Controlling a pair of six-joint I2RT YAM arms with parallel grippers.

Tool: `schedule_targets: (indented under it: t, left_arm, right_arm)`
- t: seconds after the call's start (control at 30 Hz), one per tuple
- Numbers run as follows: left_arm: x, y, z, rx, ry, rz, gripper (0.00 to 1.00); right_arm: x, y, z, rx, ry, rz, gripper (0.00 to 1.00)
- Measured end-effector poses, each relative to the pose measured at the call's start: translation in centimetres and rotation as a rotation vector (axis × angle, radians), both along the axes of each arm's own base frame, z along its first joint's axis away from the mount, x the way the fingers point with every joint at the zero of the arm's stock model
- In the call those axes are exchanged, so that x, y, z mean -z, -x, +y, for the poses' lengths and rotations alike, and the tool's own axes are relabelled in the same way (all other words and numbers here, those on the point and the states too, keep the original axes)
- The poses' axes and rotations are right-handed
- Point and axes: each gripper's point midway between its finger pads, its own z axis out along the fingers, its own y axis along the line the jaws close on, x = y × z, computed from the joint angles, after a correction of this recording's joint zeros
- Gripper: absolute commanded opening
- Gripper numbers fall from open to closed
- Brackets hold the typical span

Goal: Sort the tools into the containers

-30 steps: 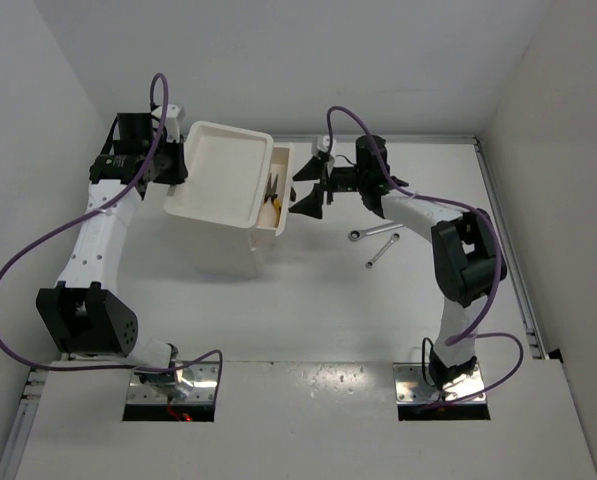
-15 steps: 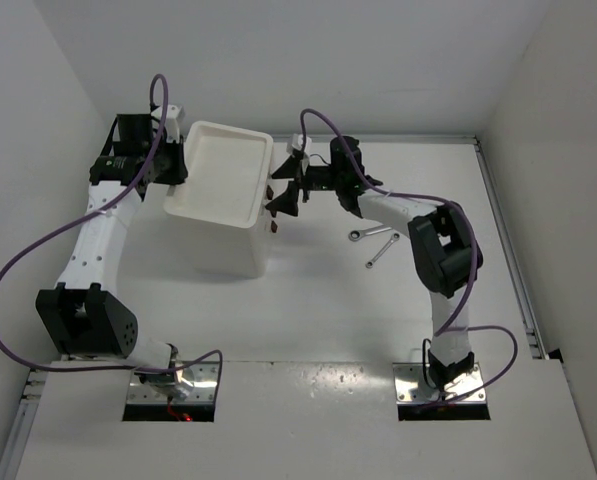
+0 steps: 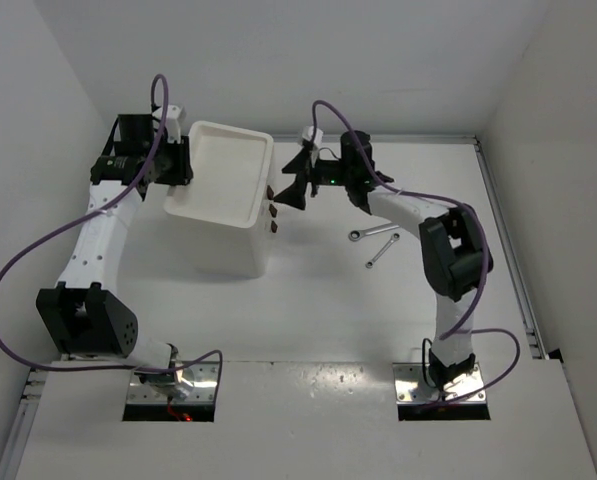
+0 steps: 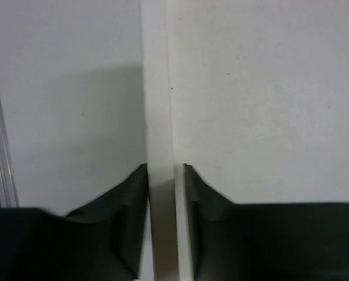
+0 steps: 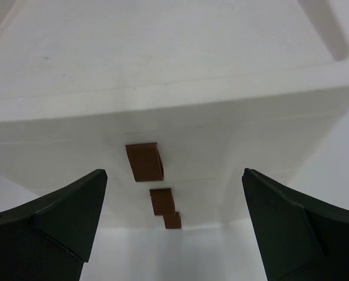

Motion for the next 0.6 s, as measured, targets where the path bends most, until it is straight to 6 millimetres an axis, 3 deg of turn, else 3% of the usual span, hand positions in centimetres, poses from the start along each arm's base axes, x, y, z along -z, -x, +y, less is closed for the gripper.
schedule_targets:
  t: [0.03,0.07,0.1,0.23,0.33,0.4,0.47,0.6]
  left_arm:
    - [0.0,0.0,-0.1,0.005,0.003,0.001,0.71]
    - [0.1,0.2,-0.3,0.011,0.010,0.009,0.71]
    - [0.2,0.3,-0.6,0.011,0.023,0.015,0.84]
    - [-0.2,0.2,-1.0,0.009,0.033,0.006,0.91]
    - [-2.0,-0.2,-0.6,-0.020,0.031,-0.037,0.97]
    - [-4.3,-0.4,-0.4,-0.034,0.029,-0.093,1.00]
    - [-7.9,-0.5,-0.1,-0.052,0.024,-0.186,1.00]
    - [-15.5,0.9,1.2,-0.119,0.002,-0.386,1.00]
  right_arm:
    - [-0.4,-0.2,-0.8,0.020,0.003,0.004,1.00]
    - [-0.8,-0.4,-1.8,0.043,0.005,0.007,1.00]
    - [-1.4,-0.6,-3.2,0.072,0.008,0.009,1.00]
    - [-3.6,-0.7,-9.7,0.220,0.041,0.012,1.00]
    - [-5.2,-0.7,-14.1,0.356,0.088,0.016,1.00]
    - [-5.7,-0.5,-16.4,0.443,0.130,0.036,1.00]
    - [-5.2,-0.3,-18.3,0.522,0.184,0.077,1.00]
    - [-1.2,1.0,-22.6,0.655,0.360,0.215,1.00]
